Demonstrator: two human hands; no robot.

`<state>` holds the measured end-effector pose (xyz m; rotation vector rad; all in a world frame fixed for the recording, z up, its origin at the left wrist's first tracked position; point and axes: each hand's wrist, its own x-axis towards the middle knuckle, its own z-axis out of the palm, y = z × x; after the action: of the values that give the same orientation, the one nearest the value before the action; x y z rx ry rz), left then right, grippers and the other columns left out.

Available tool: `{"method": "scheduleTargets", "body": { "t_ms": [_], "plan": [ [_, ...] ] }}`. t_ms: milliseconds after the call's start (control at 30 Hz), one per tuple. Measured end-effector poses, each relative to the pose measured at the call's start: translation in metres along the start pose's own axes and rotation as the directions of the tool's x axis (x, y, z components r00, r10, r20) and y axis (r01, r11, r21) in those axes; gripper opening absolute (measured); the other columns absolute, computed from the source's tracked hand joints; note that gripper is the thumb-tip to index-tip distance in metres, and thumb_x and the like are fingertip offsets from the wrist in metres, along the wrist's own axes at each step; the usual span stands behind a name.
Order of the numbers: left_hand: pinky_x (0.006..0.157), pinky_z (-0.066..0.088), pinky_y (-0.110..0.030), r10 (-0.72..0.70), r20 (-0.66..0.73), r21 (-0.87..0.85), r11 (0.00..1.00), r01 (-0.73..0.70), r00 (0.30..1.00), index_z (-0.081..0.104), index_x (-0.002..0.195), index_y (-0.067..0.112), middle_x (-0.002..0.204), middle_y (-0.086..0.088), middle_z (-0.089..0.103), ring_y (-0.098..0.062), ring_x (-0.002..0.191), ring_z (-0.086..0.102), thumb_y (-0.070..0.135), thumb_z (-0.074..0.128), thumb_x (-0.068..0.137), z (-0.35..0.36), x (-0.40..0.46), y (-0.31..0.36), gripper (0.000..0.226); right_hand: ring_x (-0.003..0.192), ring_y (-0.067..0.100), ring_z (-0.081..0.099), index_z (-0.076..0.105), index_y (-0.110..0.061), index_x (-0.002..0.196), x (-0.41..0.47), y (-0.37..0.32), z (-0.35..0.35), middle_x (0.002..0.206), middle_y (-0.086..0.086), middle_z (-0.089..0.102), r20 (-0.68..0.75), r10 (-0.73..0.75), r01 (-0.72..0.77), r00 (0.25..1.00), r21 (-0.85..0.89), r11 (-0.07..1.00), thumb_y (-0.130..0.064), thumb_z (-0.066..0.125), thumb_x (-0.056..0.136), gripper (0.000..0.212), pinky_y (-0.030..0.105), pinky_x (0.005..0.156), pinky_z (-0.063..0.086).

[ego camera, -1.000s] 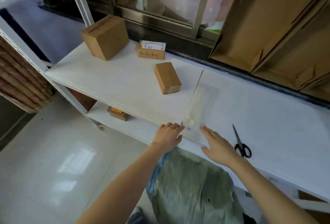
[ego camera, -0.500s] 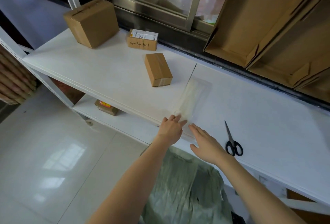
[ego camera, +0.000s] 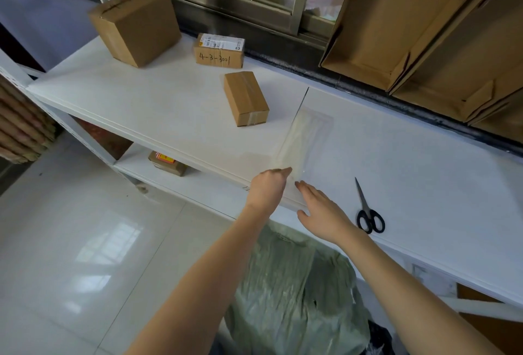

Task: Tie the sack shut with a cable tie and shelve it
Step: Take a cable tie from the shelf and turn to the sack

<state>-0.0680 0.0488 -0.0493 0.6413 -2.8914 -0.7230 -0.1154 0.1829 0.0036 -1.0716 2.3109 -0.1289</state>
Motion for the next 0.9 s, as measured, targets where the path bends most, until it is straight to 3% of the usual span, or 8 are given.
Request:
{"method": "scheduleTargets", "body": {
  "t_ms": [67, 200, 367, 467, 600, 700, 800, 900],
  "plan": [
    [0.073, 0.053, -0.040, 0.013, -0.077, -0.080, 0.997, -0.020, 0.997, 0.053, 0.131, 0.013, 0.105, -0.011, 0.072, -0.035, 0.092, 0.066, 0.010, 0.046, 0.096, -0.005, -0.007, -0.001, 0.037, 0.143, 0.021, 0.020, 0.009, -0.017, 0.148, 0.000, -0.003, 0.000, 0.159, 0.001, 0.011, -0.023, -0.003, 0.003, 1.000, 0.015, 1.000, -0.019, 0.040, 0.094, 0.062, 0.037, 0.111, 0.030],
    [0.056, 0.054, -0.035, 0.124, -0.345, -0.149, 0.971, -0.185, 0.930, 0.071, 0.100, 0.007, 0.084, -0.007, 0.073, -0.029, 0.072, 0.068, 0.014, 0.058, 0.089, -0.017, -0.027, -0.006, 0.018, 0.142, 0.021, 0.023, 0.010, -0.017, 0.148, -0.001, -0.011, -0.003, 0.159, 0.001, 0.011, -0.115, -0.019, 0.021, 0.993, 0.017, 1.000, -0.020, 0.040, 0.094, 0.062, 0.039, 0.108, 0.034],
    [0.052, 0.051, -0.031, 0.172, -0.432, -0.156, 0.953, -0.261, 0.885, 0.069, 0.106, 0.010, 0.088, -0.003, 0.067, -0.022, 0.071, 0.064, 0.023, 0.046, 0.094, -0.056, -0.036, -0.006, 0.029, 0.135, 0.022, 0.033, 0.028, -0.013, 0.143, -0.002, -0.031, -0.017, 0.152, 0.002, 0.030, -0.323, -0.069, 0.076, 0.944, 0.009, 0.997, -0.024, 0.044, 0.095, 0.052, 0.037, 0.102, 0.039],
    [0.051, 0.049, -0.029, 0.181, -0.458, -0.147, 0.950, -0.275, 0.870, 0.069, 0.105, 0.015, 0.091, 0.000, 0.064, -0.015, 0.074, 0.061, 0.023, 0.050, 0.094, -0.084, -0.033, 0.001, 0.023, 0.120, 0.025, 0.048, 0.048, -0.010, 0.130, -0.004, -0.046, -0.031, 0.132, 0.005, 0.053, -0.477, -0.093, 0.124, 0.874, 0.033, 0.992, -0.023, 0.048, 0.093, 0.039, 0.040, 0.091, 0.044],
    [0.056, 0.052, -0.033, 0.190, -0.437, -0.208, 0.930, -0.304, 0.879, 0.069, 0.095, 0.020, 0.092, 0.005, 0.063, -0.008, 0.075, 0.056, 0.022, 0.055, 0.093, -0.113, -0.032, 0.011, 0.014, 0.093, 0.030, 0.060, 0.066, -0.007, 0.098, -0.013, -0.063, -0.046, 0.097, 0.010, 0.070, -0.577, -0.047, 0.163, 0.816, 0.150, 0.975, -0.022, 0.048, 0.094, 0.024, 0.041, 0.078, 0.048],
    [0.063, 0.056, -0.038, 0.215, -0.370, -0.309, 0.889, -0.338, 0.904, 0.067, 0.099, 0.021, 0.092, 0.006, 0.066, -0.011, 0.076, 0.063, 0.036, 0.052, 0.090, -0.127, -0.036, 0.016, 0.023, 0.077, 0.029, 0.064, 0.069, -0.011, 0.088, -0.027, -0.070, -0.049, 0.082, 0.008, 0.073, -0.574, 0.031, 0.180, 0.818, 0.306, 0.935, -0.022, 0.052, 0.092, 0.021, 0.039, 0.072, 0.051],
    [0.074, 0.056, -0.035, 0.219, -0.221, -0.384, 0.876, -0.292, 0.950, 0.065, 0.114, 0.021, 0.100, 0.003, 0.071, -0.017, 0.087, 0.067, 0.042, 0.049, 0.092, -0.131, -0.047, 0.018, 0.034, 0.072, 0.018, 0.068, 0.071, -0.014, 0.084, -0.048, -0.073, -0.045, 0.074, 0.000, 0.073, -0.581, 0.106, 0.215, 0.807, 0.457, 0.863, -0.017, 0.057, 0.090, 0.016, 0.034, 0.074, 0.053],
    [0.079, 0.052, -0.028, 0.253, -0.024, -0.421, 0.875, -0.240, 0.967, 0.066, 0.114, 0.020, 0.099, 0.001, 0.073, -0.017, 0.089, 0.068, 0.030, 0.047, 0.097, -0.127, -0.062, 0.021, 0.028, 0.069, 0.010, 0.070, 0.069, -0.015, 0.081, -0.068, -0.072, -0.038, 0.071, -0.002, 0.073, -0.575, 0.184, 0.215, 0.797, 0.555, 0.803, -0.014, 0.058, 0.087, 0.012, 0.032, 0.076, 0.055]
  ]
}}
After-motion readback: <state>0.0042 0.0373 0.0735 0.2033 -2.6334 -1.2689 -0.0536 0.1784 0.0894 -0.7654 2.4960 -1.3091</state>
